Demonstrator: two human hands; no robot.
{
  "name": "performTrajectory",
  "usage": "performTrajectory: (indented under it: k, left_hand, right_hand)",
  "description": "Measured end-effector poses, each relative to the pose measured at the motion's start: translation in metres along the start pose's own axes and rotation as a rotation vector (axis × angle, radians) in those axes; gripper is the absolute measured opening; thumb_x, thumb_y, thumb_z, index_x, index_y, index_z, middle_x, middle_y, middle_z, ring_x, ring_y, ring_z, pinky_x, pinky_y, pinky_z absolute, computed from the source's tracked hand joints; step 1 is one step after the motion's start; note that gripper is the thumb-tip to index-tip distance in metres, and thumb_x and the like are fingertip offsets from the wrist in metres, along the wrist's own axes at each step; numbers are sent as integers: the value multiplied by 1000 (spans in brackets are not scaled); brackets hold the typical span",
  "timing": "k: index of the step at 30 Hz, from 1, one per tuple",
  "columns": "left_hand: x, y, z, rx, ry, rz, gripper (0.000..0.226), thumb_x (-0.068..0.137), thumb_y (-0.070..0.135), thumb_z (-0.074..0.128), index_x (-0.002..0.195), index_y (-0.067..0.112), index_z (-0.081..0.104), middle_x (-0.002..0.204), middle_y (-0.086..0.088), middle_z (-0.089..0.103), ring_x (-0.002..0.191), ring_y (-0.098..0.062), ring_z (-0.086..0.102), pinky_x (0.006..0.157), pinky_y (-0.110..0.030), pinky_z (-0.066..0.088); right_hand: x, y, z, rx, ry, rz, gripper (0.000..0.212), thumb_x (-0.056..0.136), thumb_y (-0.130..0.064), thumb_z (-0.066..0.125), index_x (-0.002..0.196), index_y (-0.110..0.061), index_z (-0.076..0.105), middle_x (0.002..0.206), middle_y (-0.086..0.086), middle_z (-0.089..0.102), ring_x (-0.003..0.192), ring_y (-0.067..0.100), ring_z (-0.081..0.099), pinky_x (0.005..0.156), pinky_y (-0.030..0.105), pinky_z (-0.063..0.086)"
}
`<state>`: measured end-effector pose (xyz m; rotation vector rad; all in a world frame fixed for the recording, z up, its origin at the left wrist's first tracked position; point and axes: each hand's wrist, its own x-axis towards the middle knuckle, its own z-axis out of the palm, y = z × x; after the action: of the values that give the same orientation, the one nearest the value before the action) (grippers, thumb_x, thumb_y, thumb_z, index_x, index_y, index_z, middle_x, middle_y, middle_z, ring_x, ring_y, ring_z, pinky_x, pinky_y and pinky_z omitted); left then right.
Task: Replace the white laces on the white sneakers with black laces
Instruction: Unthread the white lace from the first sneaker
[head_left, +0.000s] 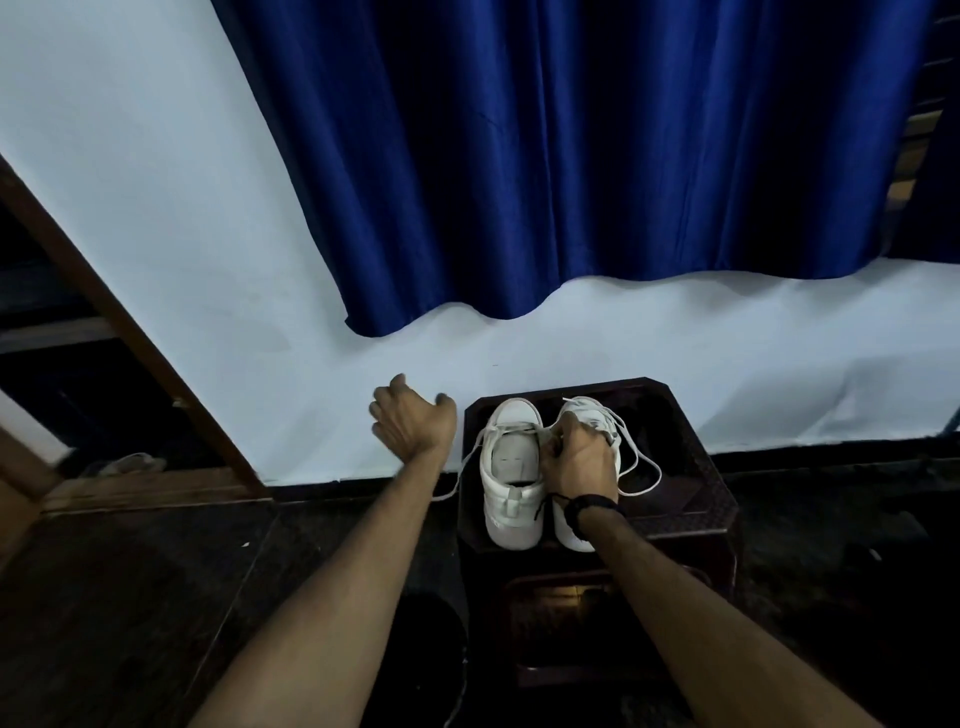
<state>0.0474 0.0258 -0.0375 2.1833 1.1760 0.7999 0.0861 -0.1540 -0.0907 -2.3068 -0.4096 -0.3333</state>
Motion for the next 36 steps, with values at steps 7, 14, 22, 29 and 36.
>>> performTrajectory:
  k: [7, 14, 22, 29, 36]
  left_hand:
    - [-54, -11, 42, 169, -326, 338, 28, 85, 30, 61, 112, 20, 64, 113, -3, 66, 107, -27, 62, 89, -37, 48]
    - [-64, -18, 47, 67, -132, 297, 21, 89, 18, 55, 101, 15, 71, 102, -8, 65, 92, -32, 64, 70, -36, 49]
    - [-64, -23, 54, 55, -97, 297, 19, 86, 19, 57, 99, 17, 71, 100, -5, 63, 91, -31, 63, 72, -38, 50]
    - [-68, -22, 52, 50, -50, 238, 22, 91, 22, 56, 110, 17, 67, 107, -5, 62, 99, -30, 62, 75, -40, 50]
    - [-68, -22, 57, 21, -30, 241, 20, 89, 19, 57, 105, 18, 69, 101, -3, 67, 95, -29, 64, 72, -41, 54]
  right_hand:
    - [5, 4, 7, -97, -31, -157, 20, 79, -9, 55, 97, -10, 64, 101, 12, 57, 83, 36, 59, 67, 39, 45]
    - [37, -20, -2, -556, -435, -552, 42, 82, -26, 58, 124, -23, 57, 125, 2, 54, 119, 26, 47, 98, 41, 33]
    - [52, -27, 23, -584, -376, -413, 26, 92, -29, 47, 107, -19, 65, 112, 7, 66, 104, 25, 63, 105, 39, 28]
    - [53, -13, 19, -167, -175, 71, 28, 83, -18, 50, 108, -9, 59, 116, 12, 58, 100, 32, 62, 88, 40, 49]
    - [60, -19, 15, -564, -281, -540, 39, 83, -21, 51, 121, -17, 56, 123, 5, 54, 115, 26, 51, 96, 41, 34]
